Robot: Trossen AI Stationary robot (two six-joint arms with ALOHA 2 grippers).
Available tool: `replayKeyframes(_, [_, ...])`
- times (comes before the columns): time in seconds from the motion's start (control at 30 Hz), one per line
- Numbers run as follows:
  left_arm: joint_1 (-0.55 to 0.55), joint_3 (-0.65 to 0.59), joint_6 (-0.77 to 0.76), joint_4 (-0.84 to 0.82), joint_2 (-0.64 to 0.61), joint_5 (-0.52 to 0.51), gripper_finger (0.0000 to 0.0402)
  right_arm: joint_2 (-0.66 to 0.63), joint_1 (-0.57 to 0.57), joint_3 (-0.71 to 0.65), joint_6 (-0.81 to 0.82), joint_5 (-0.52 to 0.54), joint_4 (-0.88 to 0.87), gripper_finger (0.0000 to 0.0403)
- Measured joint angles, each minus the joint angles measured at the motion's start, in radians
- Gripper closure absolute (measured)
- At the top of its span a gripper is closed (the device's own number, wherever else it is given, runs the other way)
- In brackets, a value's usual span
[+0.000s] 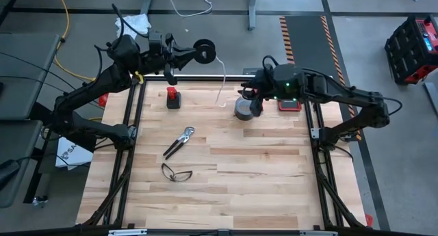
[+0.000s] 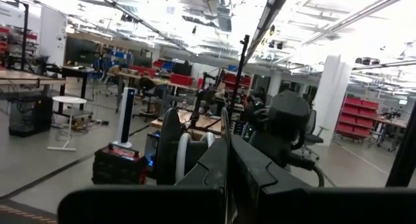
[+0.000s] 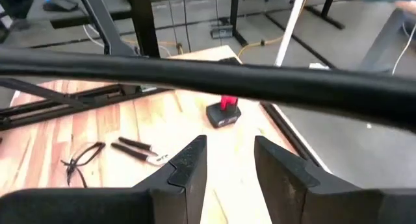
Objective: Coil cords
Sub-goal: Coil the white wire onto the black spool
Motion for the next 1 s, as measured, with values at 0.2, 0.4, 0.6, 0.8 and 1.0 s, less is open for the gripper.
replayKeyframes(0.2, [0.000, 0.000, 0.023, -0.006, 0.000, 0.067, 0.0401, 0.048, -0.001, 0.000, -0.005, 0.000, 0.023, 0.0281])
replayKeyframes(0.4, [0.000, 0.000, -0.007, -0.008, -0.004, 0.198, 0.0401, 0.109, -0.007, -0.001, -0.037, 0.000, 0.103, 0.0281])
replayKeyframes(0.6, [0.000, 0.000, -0.008, -0.007, -0.018, 0.228, 0.0401, 0.122, -0.014, -0.001, -0.037, 0.000, 0.160, 0.0281])
replayKeyframes(0.8, [0.000, 0.001, 0.000, -0.002, -0.023, 0.223, 0.0401, 0.122, -0.014, -0.001, -0.018, -0.009, 0.160, 0.0281])
replayKeyframes(1.0, [0.000, 0.001, 0.031, -0.004, -0.023, 0.215, 0.0401, 0.122, -0.013, -0.001, 0.005, -0.013, 0.082, 0.0281])
